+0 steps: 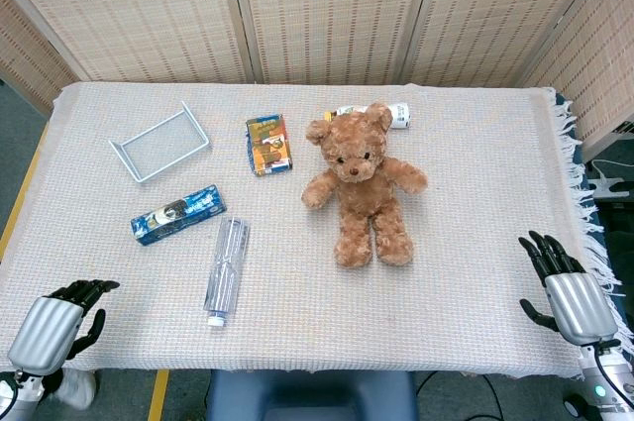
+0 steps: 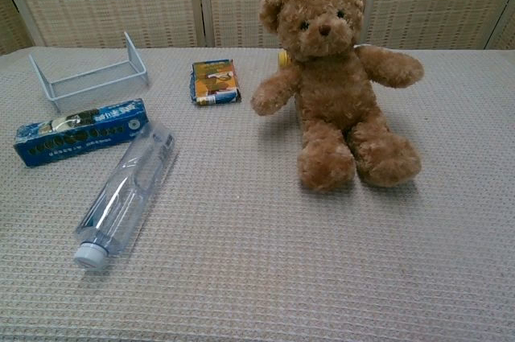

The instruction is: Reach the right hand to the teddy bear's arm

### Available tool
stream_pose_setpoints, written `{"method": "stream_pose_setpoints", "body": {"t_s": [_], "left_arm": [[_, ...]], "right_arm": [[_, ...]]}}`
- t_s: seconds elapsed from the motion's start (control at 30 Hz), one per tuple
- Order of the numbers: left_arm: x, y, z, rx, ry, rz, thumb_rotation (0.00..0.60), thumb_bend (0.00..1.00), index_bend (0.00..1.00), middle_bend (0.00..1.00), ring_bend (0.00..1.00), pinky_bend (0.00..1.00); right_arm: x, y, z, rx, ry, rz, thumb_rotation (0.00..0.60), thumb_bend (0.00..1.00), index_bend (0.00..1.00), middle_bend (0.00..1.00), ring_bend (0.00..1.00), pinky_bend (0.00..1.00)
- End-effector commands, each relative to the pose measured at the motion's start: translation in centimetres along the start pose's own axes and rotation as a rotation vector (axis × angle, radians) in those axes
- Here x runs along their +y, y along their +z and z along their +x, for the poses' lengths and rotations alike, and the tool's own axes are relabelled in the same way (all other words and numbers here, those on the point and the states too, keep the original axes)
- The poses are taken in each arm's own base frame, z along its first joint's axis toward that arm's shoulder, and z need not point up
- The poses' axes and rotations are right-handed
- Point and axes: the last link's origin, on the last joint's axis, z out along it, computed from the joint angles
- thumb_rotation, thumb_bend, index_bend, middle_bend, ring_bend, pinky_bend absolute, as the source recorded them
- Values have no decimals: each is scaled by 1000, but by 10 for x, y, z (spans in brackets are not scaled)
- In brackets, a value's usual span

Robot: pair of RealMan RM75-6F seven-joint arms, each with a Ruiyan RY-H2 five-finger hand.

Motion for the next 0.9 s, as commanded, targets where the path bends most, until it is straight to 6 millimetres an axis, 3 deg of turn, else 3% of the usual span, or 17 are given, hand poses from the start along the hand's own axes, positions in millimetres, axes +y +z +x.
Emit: {"method": "stream_pose_setpoints", "body": {"t_s": [0.03, 0.33, 0.5, 0.7, 0.9], "left_arm": [[0, 0, 0, 0, 4, 1, 600, 572, 294, 363, 343, 597], [1, 0, 1, 5, -1, -7, 600, 572, 294, 363, 343, 597], [-1, 2, -2, -7, -2, -6, 600, 572, 294, 362, 343, 597], [-1, 1, -1, -10, -9, -7, 600, 573, 294, 362, 343, 598], [1, 0, 0, 5, -7, -12, 600, 572, 294, 365, 343, 597]], "right_arm": [[0, 0, 0, 3, -1, 1, 600, 142, 0, 0, 0, 254], [-1, 5, 1, 36, 4, 11, 600, 142, 0, 0, 0, 254], [-7, 24, 2, 177, 61, 29, 600, 142, 23, 44, 1, 265], [-4, 73, -4, 332, 74, -3, 600, 142, 157, 108, 18, 276], [-9, 128, -11, 330, 29, -11, 600, 142, 158, 108, 18, 276]]}}
